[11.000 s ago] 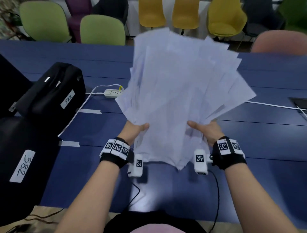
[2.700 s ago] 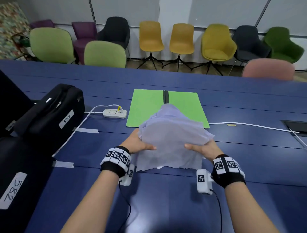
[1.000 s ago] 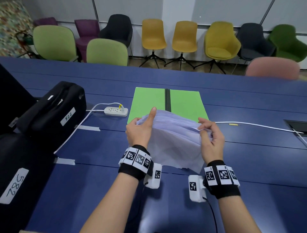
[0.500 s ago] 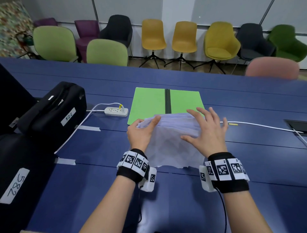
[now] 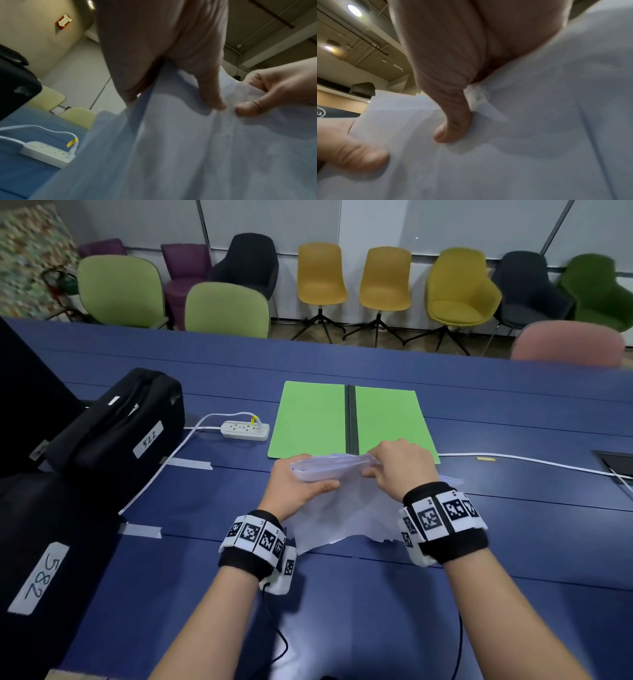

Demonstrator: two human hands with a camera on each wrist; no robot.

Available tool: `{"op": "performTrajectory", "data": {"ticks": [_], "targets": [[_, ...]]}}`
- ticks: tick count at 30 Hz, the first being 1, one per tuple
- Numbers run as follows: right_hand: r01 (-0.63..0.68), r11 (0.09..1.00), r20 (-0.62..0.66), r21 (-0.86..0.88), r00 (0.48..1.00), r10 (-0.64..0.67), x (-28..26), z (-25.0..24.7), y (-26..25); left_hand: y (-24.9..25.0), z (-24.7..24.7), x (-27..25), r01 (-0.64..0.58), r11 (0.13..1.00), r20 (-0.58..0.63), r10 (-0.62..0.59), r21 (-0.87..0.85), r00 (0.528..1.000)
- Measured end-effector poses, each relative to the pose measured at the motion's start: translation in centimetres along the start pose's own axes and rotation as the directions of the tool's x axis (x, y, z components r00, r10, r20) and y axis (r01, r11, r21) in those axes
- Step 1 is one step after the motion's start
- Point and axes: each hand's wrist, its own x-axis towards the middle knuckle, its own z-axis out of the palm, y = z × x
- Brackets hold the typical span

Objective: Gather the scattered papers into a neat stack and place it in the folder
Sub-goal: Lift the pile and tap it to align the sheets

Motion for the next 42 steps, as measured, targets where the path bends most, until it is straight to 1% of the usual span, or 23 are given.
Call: {"op": "performTrajectory", "data": {"ticks": [2,4,5,6,8,11,14,16,17,19,20,22,23,26,28,30,31,33,35,38,39,40,42], "targets": [[0.032,0.999,-0.042,-0.003,0.999,-0.032,-0.1,0.1,0.2,-1.2,-1.1,0.4,0.051,0.992,0.045,-0.057,0.119,0.997],[0.046,0.999,-0.08,-0.006,0.996,-0.046,-0.3,-0.2,0.8,-3.1,-2.2,0.5,0.111,0.953,0.078,-0.138,0.282,0.987],[0.039,0.999,-0.107,-0.007,0.993,-0.04,-0.4,-0.3,1.1,-4.2,-2.6,0.3,0.138,0.932,0.07,-0.171,0.336,0.983],[0.031,0.999,-0.129,-0.005,0.991,-0.032,-0.6,-0.5,1.4,-5.3,-2.8,0.2,0.162,0.923,0.051,-0.191,0.349,0.98],[0.005,1.0,-0.138,0.011,0.99,-0.003,-0.7,-0.8,1.9,-7.2,-2.9,-0.3,0.197,0.934,-0.009,-0.203,0.299,0.979],[-0.021,0.998,-0.103,0.053,0.994,0.027,-0.8,-0.5,2.2,-8.7,-2.2,-0.9,0.187,0.957,-0.117,-0.164,0.222,0.979],[-0.049,0.995,-0.124,0.09,0.99,0.06,-1.0,-0.7,2.4,-8.0,-1.6,-1.5,0.166,0.973,-0.158,-0.14,0.16,0.977],[-0.075,0.983,-0.164,0.165,0.981,0.102,-1.0,-1.3,2.5,-6.3,-1.7,-1.4,0.108,0.986,-0.215,-0.08,0.123,0.973],[-0.087,0.969,-0.188,0.231,0.973,0.132,-1.0,-1.7,2.8,-5.2,-2.0,-1.2,0.056,0.992,-0.251,-0.025,0.115,0.968],[-0.101,0.917,-0.222,0.387,0.955,0.199,-0.7,-2.3,3.5,-3.1,-2.7,-0.3,-0.043,0.984,-0.312,0.097,0.175,0.945],[-0.1,0.878,-0.219,0.468,0.949,0.225,-0.6,-2.3,4.0,-1.9,-3.2,0.0,-0.07,0.965,-0.323,0.152,0.252,0.934],[-0.085,0.784,-0.19,0.615,0.949,0.251,-0.1,-1.5,5.3,0.1,-4.2,0.5,-0.085,0.903,-0.307,0.23,0.421,0.924],[-0.077,0.731,-0.163,0.678,0.954,0.251,0.1,-0.8,6.0,0.8,-4.6,0.6,-0.077,0.869,-0.292,0.246,0.488,0.924],[-0.115,0.565,-0.031,0.817,0.97,0.242,-0.3,3.2,7.9,0.7,-5.8,0.4,0.022,0.805,-0.303,0.198,0.593,0.932],[-0.207,0.463,0.077,0.862,0.956,0.285,-0.7,6.7,9.4,-0.5,-7.0,0.1,0.119,0.785,-0.361,0.14,0.609,0.922],[-0.325,0.373,0.189,0.869,0.915,0.356,-1.5,9.9,10.8,-1.9,-8.1,-0.2,0.228,0.763,-0.422,0.065,0.605,0.904],[-0.385,0.322,0.249,0.865,0.886,0.391,-1.9,11.5,11.3,-2.6,-8.4,-0.3,0.273,0.748,-0.445,0.034,0.605,0.895],[-0.49,0.216,0.352,0.844,0.812,0.466,-3.1,14.2,11.9,-3.6,-8.6,-0.6,0.336,0.722,-0.49,0.004,0.605,0.872],[-0.581,0.138,0.434,0.802,0.726,0.533,-4.5,16.7,12.2,-4.3,-8.5,-0.8,0.374,0.733,-0.546,-0.004,0.568,0.838],[-0.708,0.073,0.551,0.702,0.606,0.575,-6.3,19.7,12.7,-3.9,-8.5,-0.6,0.356,0.785,-0.634,0.06,0.508,0.771],[-0.738,0.061,0.584,0.672,0.579,0.569,-6.8,20.4,12.7,-3.5,-8.7,-0.4,0.332,0.804,-0.66,0.098,0.494,0.745],[-0.762,0.051,0.616,0.645,0.559,0.555,-7.2,21.1,12.8,-2.9,-9.0,-0.2,0.299,0.829,-0.684,0.131,0.473,0.718],[-0.8,0.071,0.659,0.596,0.539,0.525,-7.7,21.9,12.7,-1.5,-9.7,0.4,0.238,0.889,-0.73,0.142,0.391,0.668]]}}
